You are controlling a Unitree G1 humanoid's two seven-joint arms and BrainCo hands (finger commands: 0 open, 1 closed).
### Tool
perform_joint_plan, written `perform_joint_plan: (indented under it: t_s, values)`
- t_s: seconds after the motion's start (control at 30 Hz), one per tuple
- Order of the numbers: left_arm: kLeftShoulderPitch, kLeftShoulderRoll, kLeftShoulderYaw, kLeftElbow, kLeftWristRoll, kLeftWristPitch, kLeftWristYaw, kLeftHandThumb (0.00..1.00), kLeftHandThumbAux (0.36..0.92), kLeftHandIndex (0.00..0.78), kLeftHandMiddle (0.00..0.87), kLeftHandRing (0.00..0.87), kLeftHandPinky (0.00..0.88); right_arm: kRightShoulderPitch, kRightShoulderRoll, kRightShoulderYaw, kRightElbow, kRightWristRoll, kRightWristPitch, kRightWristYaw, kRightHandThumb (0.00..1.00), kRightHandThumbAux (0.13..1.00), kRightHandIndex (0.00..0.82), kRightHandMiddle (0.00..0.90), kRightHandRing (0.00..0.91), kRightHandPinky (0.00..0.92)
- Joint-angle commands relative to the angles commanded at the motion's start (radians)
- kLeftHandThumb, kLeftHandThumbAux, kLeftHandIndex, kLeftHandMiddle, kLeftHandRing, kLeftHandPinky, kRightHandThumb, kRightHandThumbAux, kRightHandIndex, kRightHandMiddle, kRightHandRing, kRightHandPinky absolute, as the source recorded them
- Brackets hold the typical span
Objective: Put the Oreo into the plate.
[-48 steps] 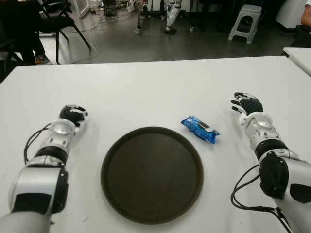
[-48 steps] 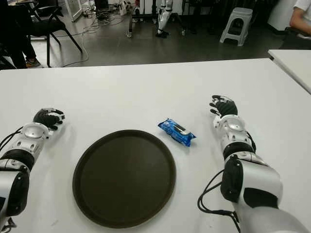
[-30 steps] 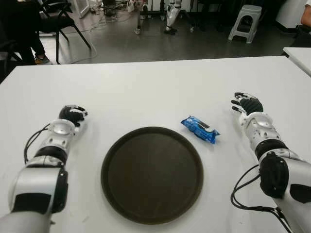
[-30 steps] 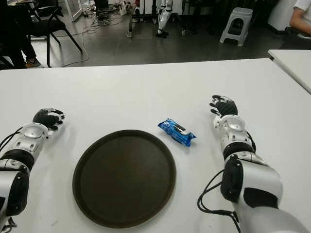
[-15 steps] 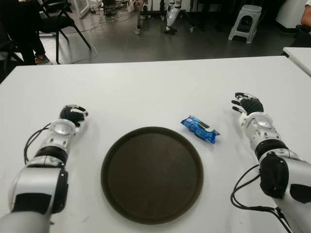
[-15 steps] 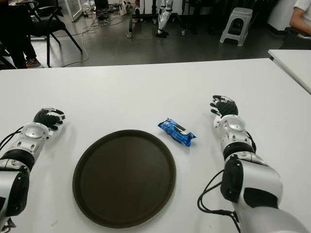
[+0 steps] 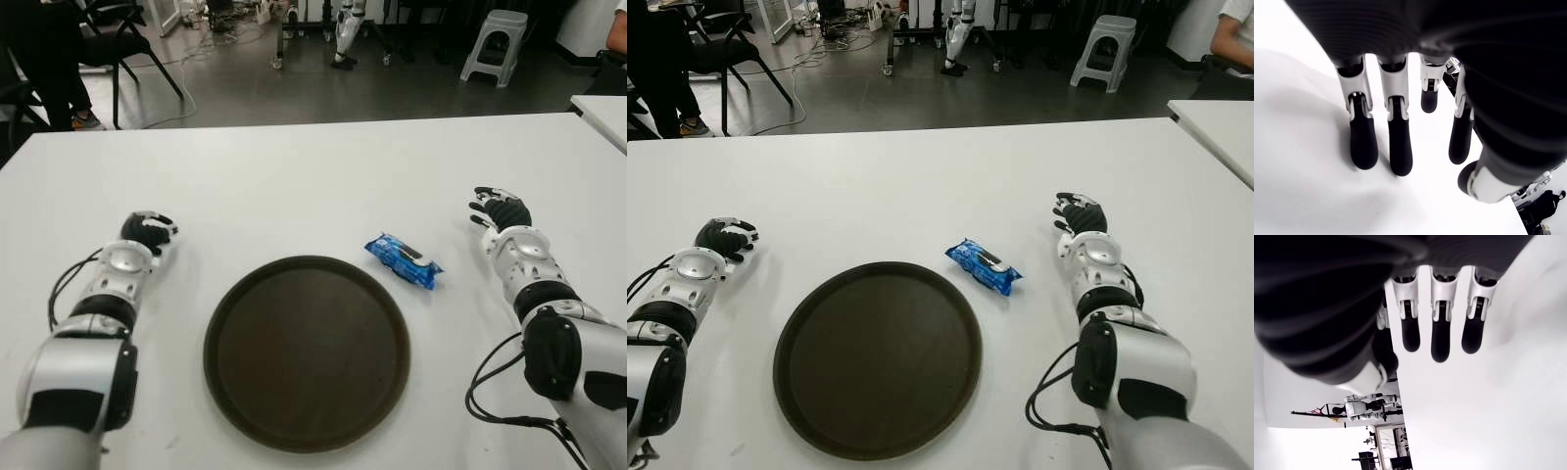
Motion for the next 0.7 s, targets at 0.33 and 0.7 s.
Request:
perform_joint_plan:
  t_s: [0.33, 0.7]
  values:
    - [0.001, -0.005, 0.009, 0.001, -0.007, 0.005, 0.0, 0.669, 0.727, 0.397, 0.079, 0.133, 0.198, 0.004, -0.004, 0.041, 0.001, -0.03, -0.016, 0.008, 0.675, 0.731, 0.397, 0.08, 0.087, 0.088]
    - [-0.003, -0.005, 0.013, 0.001, -0.011, 0.019, 0.005, 0.666, 0.726, 0.397, 0.102, 0.151, 0.206, -0.001, -0.014, 0.299, -0.048, -0.261, -0.076, -0.06, 0.171, 0.603, 0.023, 0.001, 0.001, 0.002]
